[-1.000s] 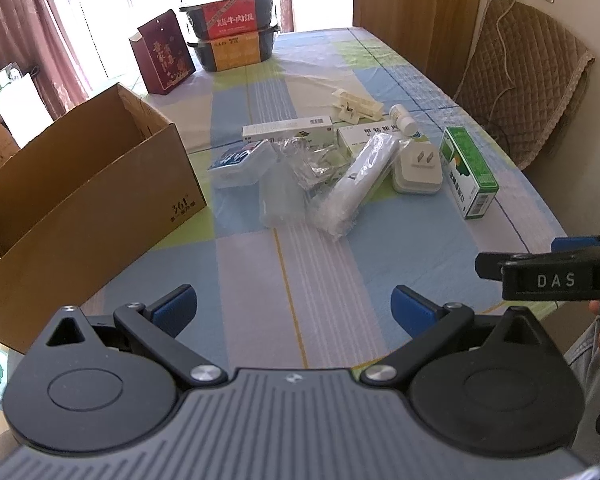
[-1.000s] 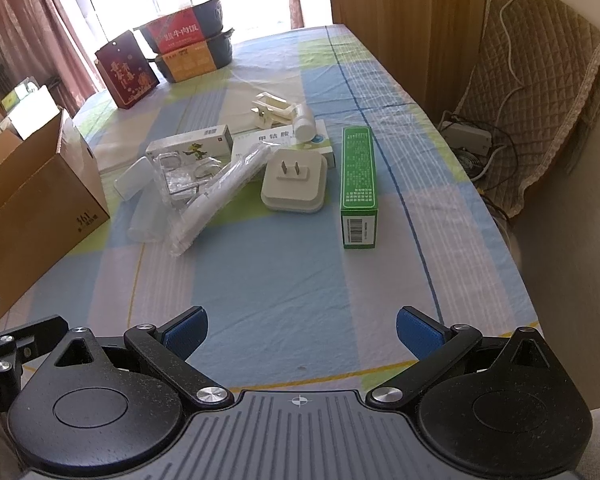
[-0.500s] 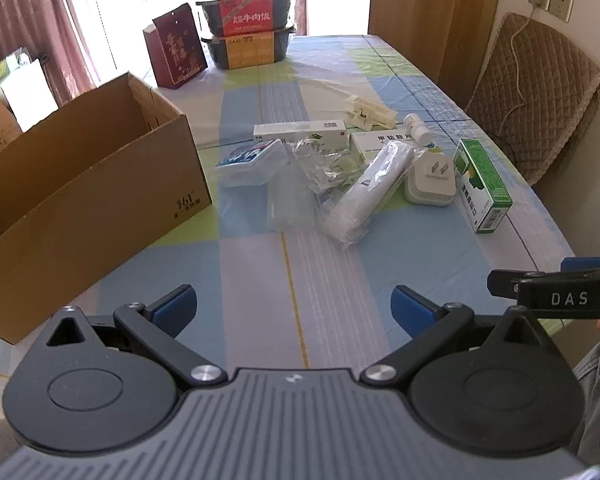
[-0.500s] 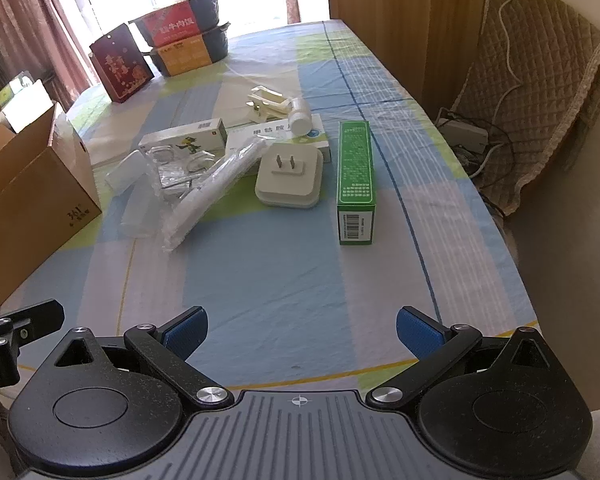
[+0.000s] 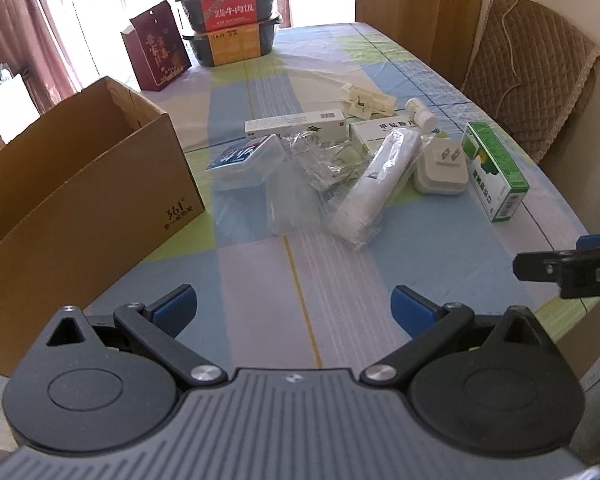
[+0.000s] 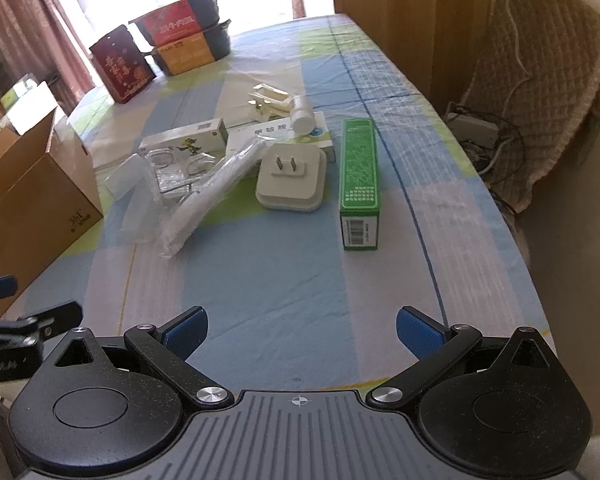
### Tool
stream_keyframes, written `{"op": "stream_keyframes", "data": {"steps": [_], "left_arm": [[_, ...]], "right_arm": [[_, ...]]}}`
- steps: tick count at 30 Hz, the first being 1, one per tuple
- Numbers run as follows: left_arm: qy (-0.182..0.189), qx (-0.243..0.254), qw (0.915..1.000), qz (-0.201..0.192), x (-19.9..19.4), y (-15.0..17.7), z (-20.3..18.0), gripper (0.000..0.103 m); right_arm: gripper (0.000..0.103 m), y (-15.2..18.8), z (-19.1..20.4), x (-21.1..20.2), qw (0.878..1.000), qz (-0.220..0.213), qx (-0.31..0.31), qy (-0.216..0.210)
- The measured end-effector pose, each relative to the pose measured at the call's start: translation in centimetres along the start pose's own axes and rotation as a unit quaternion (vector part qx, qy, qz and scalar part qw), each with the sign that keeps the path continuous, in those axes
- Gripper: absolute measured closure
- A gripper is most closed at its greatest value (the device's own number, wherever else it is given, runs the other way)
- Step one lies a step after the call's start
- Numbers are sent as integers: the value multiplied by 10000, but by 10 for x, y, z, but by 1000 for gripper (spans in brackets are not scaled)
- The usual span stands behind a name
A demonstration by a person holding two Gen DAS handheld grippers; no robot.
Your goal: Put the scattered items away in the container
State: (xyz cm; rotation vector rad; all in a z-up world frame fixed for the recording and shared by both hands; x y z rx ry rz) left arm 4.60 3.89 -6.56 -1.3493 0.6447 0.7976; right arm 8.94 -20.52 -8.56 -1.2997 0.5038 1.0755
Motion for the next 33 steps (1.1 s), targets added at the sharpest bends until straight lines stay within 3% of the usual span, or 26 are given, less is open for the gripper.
{"op": "stream_keyframes", "data": {"steps": [6,15,17,18,24,25,27,31,33], "left_arm": [[88,22,9999,-57,19,-18,3,1],[439,415,9976,-342,49,-50,-9,4],[535,531,9963,-415,58,-59,-13,7],[584,605,9954,-461,61,-63,-16,9],[875,1015,9883,-732,72,-74,-32,12],[923,1044,9874,-748,73,-74,-34,12],[1032,1110,9856,-757,75,-74,-38,13],[1169,1437,9791,-844,76,-68,-51,15],[1238,1684,9742,-849,78,-65,-58,27]], "right_arm": [[0,-18,-15,12,9994,103,328,-72],[0,-55,-23,34,9988,-208,-212,386],[12,-61,-26,41,9985,-188,-273,446],[26,-64,-28,46,9985,-135,-286,441],[29,-72,-35,68,9979,3,-318,572],[45,-73,-36,72,9973,49,-389,627],[62,-73,-40,80,9971,207,-376,629],[70,-69,-47,82,9961,395,-265,738],[70,-63,-50,76,9948,551,-162,846]]}}
Point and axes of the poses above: each gripper's, at about its wrist camera, not at the fingertips, and x roughly the way its jaws point, z to its left, y to its underside, the point moved 1 cm from there along x, roughly the way its jaws point, and after that the axes turned 5 degrees about -y, right-handed, at the moved point
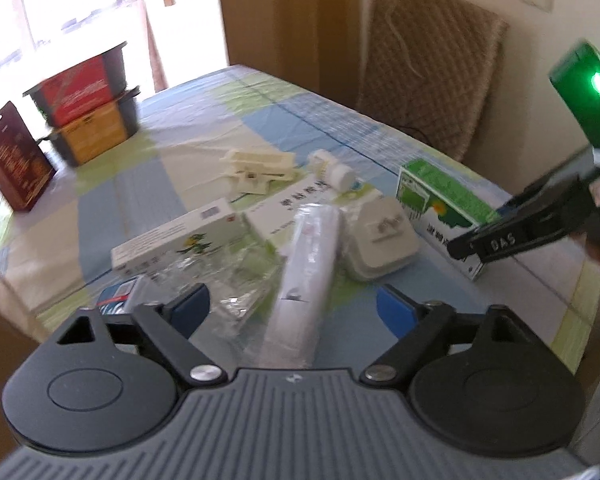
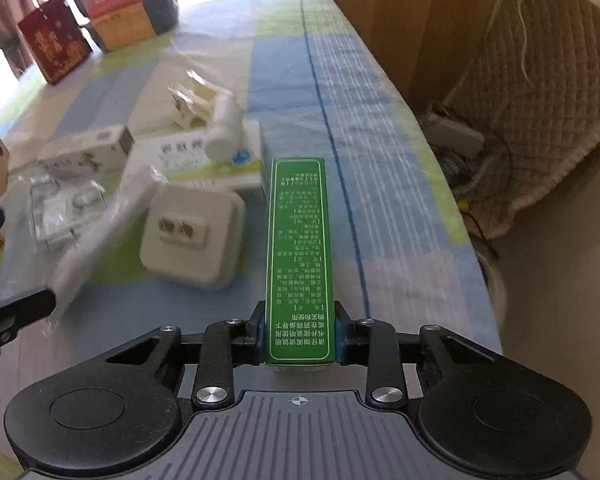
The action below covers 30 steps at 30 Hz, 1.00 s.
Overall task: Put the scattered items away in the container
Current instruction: 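Grasp the green medicine box with the right gripper while the left grasps the white wrapped tube, then carry the green box and white tube with both grippers over the cardboard box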
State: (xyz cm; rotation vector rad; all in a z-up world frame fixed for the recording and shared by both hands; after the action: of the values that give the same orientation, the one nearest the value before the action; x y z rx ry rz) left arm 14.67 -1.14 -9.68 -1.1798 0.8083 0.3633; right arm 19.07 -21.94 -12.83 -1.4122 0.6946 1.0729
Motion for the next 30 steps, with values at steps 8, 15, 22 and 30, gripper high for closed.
{"op": "stream_keyframes", "data": {"steps": [8,15,22,30], "left_arm": [[-115,869,9957,301,35,2,-30,43],[-388,1274,9903,402,68,2,-43,51],[-262,586,9938,904,65,0,-17,84],[119,-350,9878,1515,58,9,5,80]], "right_arm": [[70,17,-8,-12,9994,252,229,-73],[70,16,-4,-8,9995,232,187,-60],[69,13,-8,-6,9996,128,243,-43],[69,3,-9,2,9998,37,210,43]]}}
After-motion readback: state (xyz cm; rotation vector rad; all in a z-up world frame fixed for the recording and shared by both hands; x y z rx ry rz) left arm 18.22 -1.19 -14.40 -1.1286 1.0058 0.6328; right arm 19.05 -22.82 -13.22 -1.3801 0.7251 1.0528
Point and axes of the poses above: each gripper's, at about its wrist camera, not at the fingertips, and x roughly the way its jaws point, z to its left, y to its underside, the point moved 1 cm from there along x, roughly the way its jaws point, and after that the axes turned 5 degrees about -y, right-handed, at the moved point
